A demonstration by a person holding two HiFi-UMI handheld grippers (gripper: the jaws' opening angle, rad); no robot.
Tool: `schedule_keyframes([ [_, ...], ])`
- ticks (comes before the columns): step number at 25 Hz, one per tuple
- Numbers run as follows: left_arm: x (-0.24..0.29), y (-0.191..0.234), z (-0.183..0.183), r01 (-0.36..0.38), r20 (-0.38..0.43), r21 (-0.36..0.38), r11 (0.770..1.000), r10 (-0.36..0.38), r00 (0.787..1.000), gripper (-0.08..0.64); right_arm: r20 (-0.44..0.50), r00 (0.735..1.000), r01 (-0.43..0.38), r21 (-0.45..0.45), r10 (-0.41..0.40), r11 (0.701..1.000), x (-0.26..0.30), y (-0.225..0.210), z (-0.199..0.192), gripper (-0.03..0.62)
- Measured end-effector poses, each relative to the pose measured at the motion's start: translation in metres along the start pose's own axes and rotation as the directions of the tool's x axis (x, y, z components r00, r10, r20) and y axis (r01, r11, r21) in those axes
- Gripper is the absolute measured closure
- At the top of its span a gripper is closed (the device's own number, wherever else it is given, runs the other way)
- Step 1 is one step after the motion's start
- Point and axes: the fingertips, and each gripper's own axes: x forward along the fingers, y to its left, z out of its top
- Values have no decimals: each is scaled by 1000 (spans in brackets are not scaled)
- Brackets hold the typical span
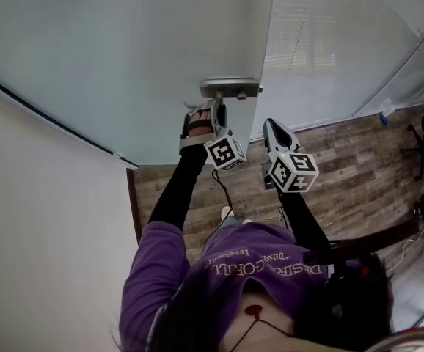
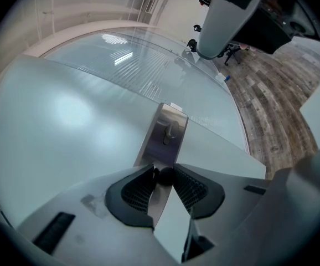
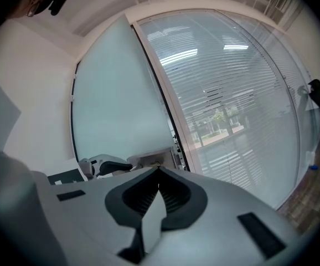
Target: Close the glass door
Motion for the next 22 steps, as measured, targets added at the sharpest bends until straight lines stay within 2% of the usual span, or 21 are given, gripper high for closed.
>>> schedule_keyframes([
  [18,47,12,6,13,81,-9,1000,-12,997,449,11,997,76,7,-76,997,57,-5,-4,594],
  [22,58,19,7,14,78,-3,1000,-13,997,449,0,996,88,11,-88,996,64,-7,-5,594],
])
